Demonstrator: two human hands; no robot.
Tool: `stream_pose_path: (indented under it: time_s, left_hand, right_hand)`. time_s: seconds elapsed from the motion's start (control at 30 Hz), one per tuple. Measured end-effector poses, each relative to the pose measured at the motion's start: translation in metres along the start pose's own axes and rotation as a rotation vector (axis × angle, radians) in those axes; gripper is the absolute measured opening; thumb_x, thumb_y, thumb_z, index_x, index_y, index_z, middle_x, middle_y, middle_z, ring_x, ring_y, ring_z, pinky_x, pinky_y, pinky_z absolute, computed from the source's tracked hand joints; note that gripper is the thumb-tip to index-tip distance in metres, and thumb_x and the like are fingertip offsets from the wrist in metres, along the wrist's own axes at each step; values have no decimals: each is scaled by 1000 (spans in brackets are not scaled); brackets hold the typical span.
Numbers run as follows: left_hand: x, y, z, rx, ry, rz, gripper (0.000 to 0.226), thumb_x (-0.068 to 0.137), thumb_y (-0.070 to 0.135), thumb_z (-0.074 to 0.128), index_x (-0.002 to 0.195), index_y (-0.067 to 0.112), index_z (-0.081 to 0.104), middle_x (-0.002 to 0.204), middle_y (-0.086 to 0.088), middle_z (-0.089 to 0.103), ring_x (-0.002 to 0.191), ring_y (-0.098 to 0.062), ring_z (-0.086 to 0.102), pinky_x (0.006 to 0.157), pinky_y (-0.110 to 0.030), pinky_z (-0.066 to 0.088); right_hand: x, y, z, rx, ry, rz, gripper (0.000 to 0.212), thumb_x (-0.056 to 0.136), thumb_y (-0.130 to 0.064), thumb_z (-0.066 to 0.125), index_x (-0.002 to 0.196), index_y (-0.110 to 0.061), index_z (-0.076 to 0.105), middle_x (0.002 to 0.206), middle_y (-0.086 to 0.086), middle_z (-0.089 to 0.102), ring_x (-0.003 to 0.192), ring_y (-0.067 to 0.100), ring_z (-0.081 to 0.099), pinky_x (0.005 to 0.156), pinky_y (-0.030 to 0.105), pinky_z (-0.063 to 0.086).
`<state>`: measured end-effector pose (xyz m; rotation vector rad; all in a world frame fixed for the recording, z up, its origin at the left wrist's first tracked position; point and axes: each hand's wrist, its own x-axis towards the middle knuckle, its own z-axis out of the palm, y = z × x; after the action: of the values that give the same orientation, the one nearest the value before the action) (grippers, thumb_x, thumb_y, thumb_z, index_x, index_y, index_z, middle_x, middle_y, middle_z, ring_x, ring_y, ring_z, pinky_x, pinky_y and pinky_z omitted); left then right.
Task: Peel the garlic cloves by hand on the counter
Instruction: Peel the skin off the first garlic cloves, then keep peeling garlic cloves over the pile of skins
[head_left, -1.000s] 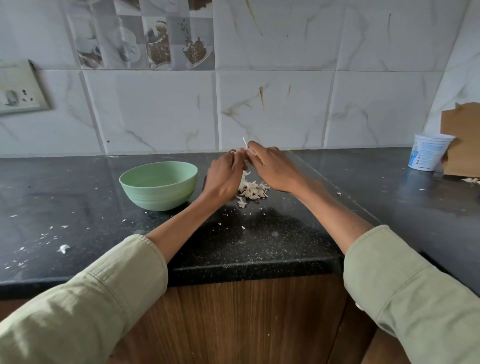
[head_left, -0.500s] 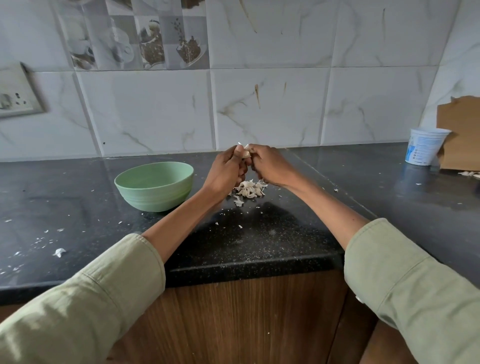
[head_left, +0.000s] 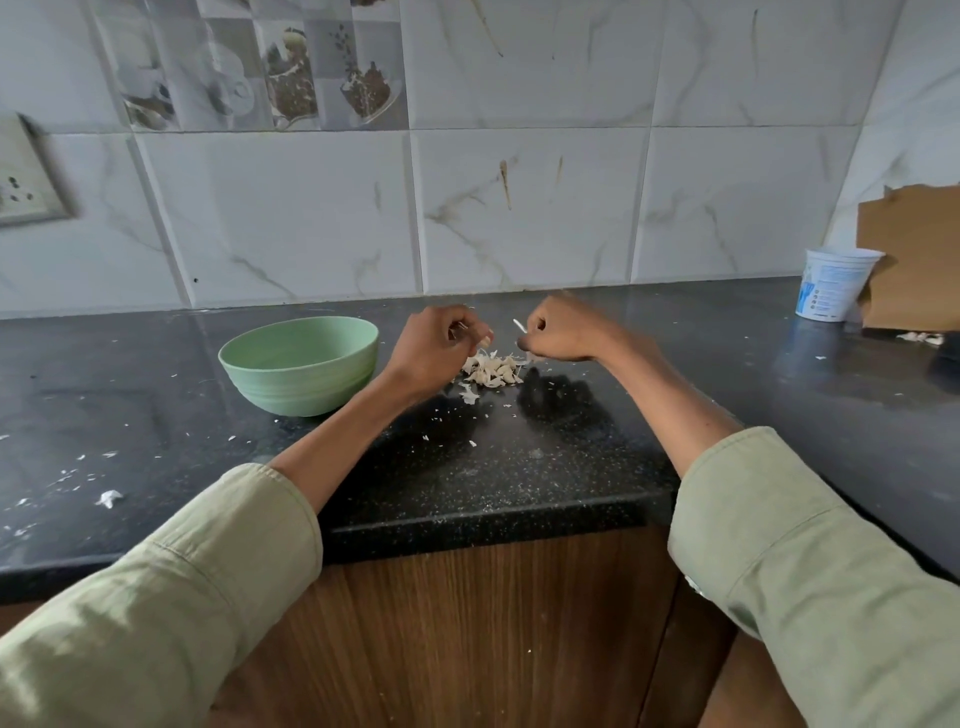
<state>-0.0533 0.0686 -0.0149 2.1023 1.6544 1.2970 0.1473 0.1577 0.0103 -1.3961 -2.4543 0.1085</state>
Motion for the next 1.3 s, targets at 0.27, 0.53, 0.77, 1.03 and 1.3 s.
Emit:
stream_pose_path:
  time_s: [0.27, 0.53, 0.77, 1.03, 1.3]
  left_hand:
    - [2, -2, 1, -32, 29, 22, 8, 94, 25, 80, 98, 18, 79, 86, 16, 75, 69, 9, 67, 67, -7, 48]
    - [3, -3, 0, -13, 39, 14, 9, 98, 17, 73, 104, 20, 80, 85, 9, 77, 70, 0, 67, 70, -11, 47]
    - [1, 1, -2, -21, 53, 6, 14, 103, 24, 66, 104, 15, 77, 87, 10, 73, 78, 3, 64, 63, -3, 42]
    - [-2, 7, -6, -128, 111, -54, 16, 97, 13, 71, 113, 14, 70, 90, 4, 76, 79, -7, 69, 64, -13, 48]
    - [-5, 9, -9, -233, 115, 9, 45, 91, 14, 82, 126, 21, 54, 87, -10, 73, 72, -9, 65, 72, -31, 58]
  right_hand:
    - [-4, 7, -2, -158, 74, 114, 76, 93, -85, 39, 53, -21, 39, 57, -7, 53, 52, 11, 43, 74, 34, 51]
    - [-5, -1, -3, 27, 437, 18, 63, 104, -54, 54, 56, -15, 44, 51, 0, 46, 54, 20, 50, 61, 33, 43]
    - [-4, -23, 1, 477, 132, -248, 16, 100, -28, 72, 98, -12, 68, 81, 8, 69, 63, 10, 62, 64, 30, 51]
    - [-8, -31, 0, 742, 32, -223, 41, 93, -29, 80, 118, -1, 62, 96, 18, 77, 75, 22, 76, 62, 27, 59]
    - [-7, -22, 3, 1017, -59, -145, 25, 92, -17, 79, 109, 1, 74, 98, 18, 79, 85, 22, 75, 81, 31, 64]
